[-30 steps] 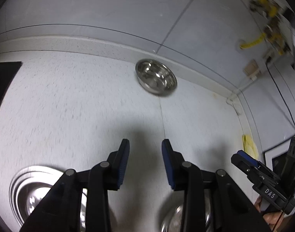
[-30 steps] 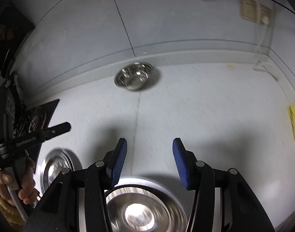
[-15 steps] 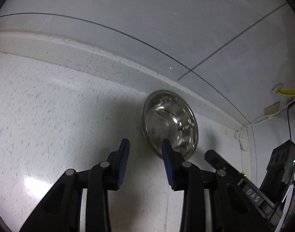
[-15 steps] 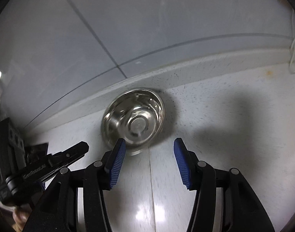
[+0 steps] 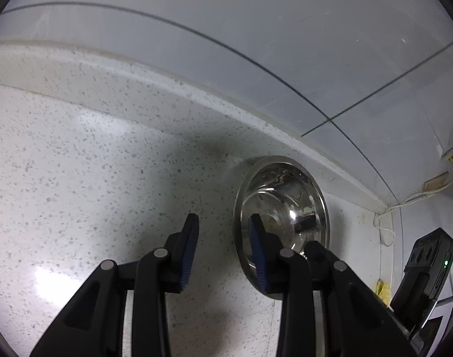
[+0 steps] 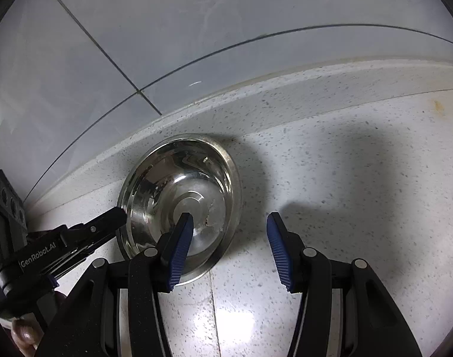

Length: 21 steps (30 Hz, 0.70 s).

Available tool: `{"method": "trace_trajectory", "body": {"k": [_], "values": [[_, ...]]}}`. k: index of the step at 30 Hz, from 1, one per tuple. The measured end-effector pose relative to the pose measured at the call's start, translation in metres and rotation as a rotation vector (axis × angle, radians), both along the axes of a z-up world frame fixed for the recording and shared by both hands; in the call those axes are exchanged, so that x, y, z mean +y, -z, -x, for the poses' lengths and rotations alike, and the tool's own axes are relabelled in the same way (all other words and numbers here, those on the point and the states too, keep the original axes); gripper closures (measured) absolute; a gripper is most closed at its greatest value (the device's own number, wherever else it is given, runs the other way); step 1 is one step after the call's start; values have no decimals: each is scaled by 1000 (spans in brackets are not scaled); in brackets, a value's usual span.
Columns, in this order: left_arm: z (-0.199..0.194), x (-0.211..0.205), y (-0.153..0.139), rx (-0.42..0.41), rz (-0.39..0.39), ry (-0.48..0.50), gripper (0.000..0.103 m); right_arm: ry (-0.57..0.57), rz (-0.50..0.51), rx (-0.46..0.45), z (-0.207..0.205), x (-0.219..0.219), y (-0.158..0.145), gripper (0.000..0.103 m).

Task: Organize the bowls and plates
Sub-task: 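Move the right tool to the last small steel bowl by the wall and grasp its rim, then lift the small bowl with the right tool and carry it to the nested bowls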

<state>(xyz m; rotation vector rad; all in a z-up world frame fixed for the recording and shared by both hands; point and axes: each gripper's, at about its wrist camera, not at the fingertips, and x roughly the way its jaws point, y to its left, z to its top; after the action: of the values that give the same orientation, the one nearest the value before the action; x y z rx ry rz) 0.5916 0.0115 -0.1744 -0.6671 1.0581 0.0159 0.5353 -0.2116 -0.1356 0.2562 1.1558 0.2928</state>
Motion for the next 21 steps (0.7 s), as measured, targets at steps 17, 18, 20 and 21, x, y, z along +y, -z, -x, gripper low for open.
{"method": "trace_trajectory", "body": {"k": [17, 18, 20, 21], "values": [[21, -9, -29, -93, 31, 31, 95, -27, -18, -59, 2, 15, -13, 90], [27, -9, -36, -102, 27, 31, 95, -26, -31, -68, 7, 14, -20, 90], [42, -9, -54, -126, 14, 30, 95, -26, -56, -88, 16, 13, -35, 90], [49, -9, -63, -136, 13, 30, 95, -26, -68, -96, 21, 13, -41, 90]]}}
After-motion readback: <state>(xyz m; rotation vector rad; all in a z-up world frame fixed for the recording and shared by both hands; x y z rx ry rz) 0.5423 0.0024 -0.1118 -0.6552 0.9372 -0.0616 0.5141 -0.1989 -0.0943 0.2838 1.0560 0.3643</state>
